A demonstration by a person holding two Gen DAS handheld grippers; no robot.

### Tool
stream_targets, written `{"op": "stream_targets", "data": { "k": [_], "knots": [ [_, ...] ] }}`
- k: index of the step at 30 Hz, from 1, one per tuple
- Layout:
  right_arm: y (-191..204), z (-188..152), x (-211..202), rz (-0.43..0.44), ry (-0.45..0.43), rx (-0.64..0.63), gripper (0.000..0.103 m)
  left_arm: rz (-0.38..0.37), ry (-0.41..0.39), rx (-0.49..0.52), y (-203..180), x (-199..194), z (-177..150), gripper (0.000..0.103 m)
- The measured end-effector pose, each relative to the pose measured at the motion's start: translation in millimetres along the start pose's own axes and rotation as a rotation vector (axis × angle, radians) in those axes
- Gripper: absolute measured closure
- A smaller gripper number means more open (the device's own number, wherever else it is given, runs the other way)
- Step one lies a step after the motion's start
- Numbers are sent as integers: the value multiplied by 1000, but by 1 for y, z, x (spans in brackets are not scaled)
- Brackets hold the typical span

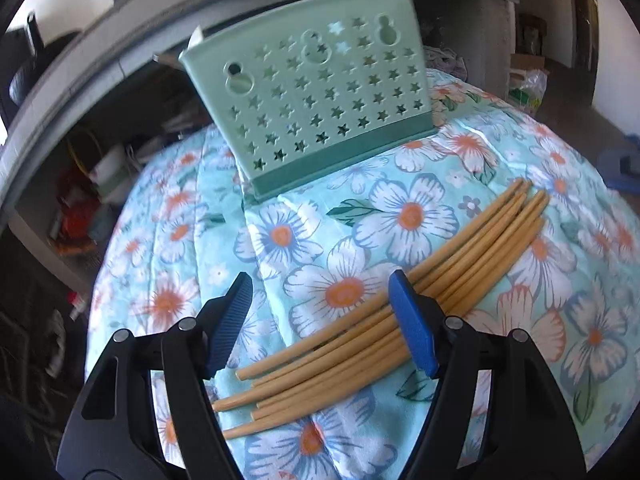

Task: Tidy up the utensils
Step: 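Move both open tools down to the wooden chopsticks on the cloth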

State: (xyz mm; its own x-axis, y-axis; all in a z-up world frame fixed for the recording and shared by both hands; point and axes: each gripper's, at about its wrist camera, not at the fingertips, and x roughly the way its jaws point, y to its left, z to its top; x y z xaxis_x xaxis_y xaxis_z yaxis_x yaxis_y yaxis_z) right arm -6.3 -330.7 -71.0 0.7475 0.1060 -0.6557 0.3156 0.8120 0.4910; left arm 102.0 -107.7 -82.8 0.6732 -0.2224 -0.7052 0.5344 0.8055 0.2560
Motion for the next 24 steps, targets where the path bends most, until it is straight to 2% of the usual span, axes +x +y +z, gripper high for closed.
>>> {"op": "stream_targets", "data": {
  "k": [13, 18, 20, 24],
  "knots": [
    [-4, -5, 5, 8, 19, 18, 33, 70, -94, 210, -30, -39, -38, 35],
    [1, -5, 5, 9, 19, 9, 33, 69, -115, 212, -29, -49, -39, 35],
    [1, -4, 3, 8, 12, 9, 33, 47, -138, 193, -26, -57, -37, 35],
    [-4, -3, 2, 4, 6, 34, 28, -61, -172, 161, -24, -78, -35, 33]
  ]
}}
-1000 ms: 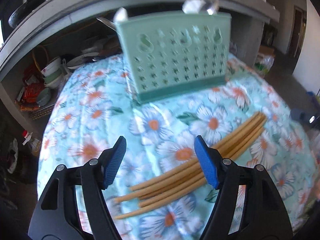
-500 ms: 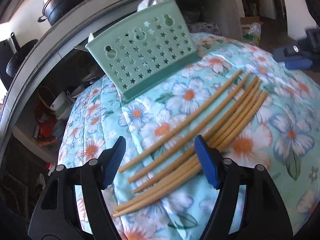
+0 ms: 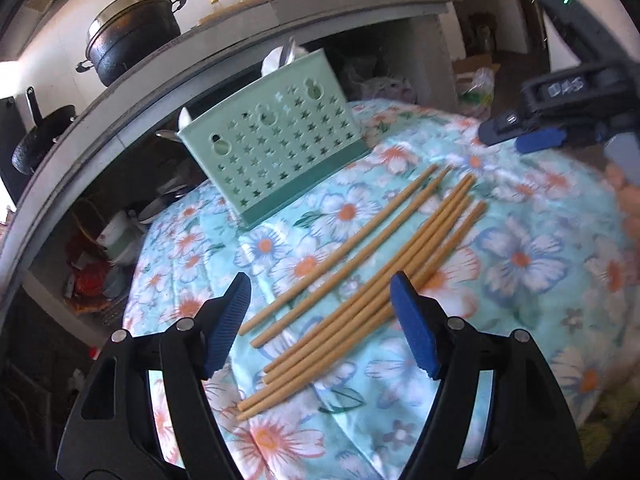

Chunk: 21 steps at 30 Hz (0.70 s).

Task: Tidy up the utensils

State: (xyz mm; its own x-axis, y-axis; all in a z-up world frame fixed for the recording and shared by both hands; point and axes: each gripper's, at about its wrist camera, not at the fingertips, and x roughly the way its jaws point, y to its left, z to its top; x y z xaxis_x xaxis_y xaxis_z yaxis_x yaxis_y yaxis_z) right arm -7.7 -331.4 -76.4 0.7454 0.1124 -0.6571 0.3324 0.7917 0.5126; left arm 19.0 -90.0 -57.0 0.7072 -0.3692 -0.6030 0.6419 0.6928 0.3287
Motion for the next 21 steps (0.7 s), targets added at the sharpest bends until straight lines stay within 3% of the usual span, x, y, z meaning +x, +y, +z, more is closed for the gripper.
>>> {"op": "stream_targets", "data": {
  "k": [3, 9, 14, 21],
  "knots": [
    [-3, 0, 4, 10, 13, 17, 28, -119, 31, -35, -5, -4, -3, 30],
    [-7, -3, 20, 30, 70, 52, 25, -259, 118, -142, -12, 8, -18, 29],
    [-13, -5, 29, 44, 95, 76, 22, -330, 185, -237, -7, 23, -32, 21],
    [-12, -6, 31, 81, 94, 93, 6, -393, 187, -267, -4, 27, -37, 13]
  ]
}}
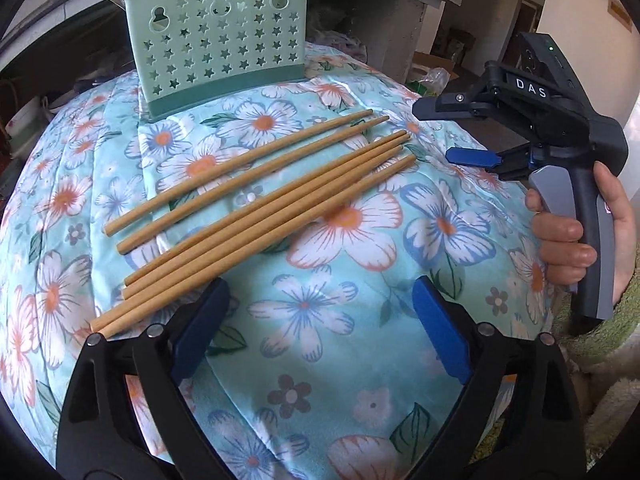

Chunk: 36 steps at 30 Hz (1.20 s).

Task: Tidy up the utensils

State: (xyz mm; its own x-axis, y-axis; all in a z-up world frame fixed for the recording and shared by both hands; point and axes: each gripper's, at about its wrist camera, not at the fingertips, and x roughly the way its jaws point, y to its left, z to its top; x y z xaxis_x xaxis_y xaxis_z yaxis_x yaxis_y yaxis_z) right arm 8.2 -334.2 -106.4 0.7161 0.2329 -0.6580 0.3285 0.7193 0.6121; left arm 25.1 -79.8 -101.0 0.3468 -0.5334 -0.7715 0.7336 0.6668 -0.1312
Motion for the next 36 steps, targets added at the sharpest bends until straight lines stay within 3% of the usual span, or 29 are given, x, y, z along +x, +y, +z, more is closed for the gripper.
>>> {"op": "stream_targets", "data": {
  "k": [10, 17, 36],
  "knots": [
    [-6, 3, 0, 23, -1, 55, 6, -25, 12, -10, 3, 1, 3, 9],
    [1, 4, 3, -20, 12, 41, 6, -23, 8, -22, 4, 0, 3, 8],
    [12, 5, 9, -107, 55, -12, 6, -120, -26, -149, 19, -8, 3, 8]
  ]
}}
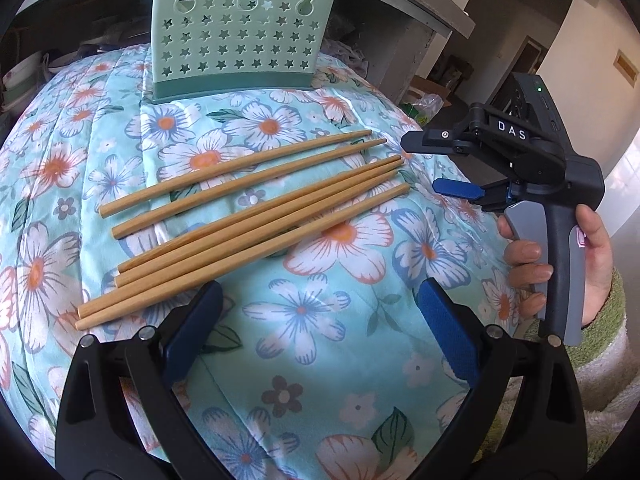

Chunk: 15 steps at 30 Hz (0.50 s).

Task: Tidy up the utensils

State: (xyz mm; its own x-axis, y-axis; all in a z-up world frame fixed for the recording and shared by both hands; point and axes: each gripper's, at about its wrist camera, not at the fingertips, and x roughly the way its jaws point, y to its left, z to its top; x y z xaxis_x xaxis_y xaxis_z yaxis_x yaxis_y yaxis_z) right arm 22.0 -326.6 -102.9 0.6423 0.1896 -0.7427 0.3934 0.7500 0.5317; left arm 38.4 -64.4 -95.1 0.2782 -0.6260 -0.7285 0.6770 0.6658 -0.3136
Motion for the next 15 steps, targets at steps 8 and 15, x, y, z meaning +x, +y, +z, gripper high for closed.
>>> {"op": "stream_targets", "data": {
  "k": [8, 15],
  "knots": [
    [5, 3, 3, -24, 42, -37, 6, -14, -4, -19, 3, -2, 0, 8],
    [11, 1, 6, -53, 64, -115, 6, -38, -12, -48, 8, -3, 0, 8]
  ]
}}
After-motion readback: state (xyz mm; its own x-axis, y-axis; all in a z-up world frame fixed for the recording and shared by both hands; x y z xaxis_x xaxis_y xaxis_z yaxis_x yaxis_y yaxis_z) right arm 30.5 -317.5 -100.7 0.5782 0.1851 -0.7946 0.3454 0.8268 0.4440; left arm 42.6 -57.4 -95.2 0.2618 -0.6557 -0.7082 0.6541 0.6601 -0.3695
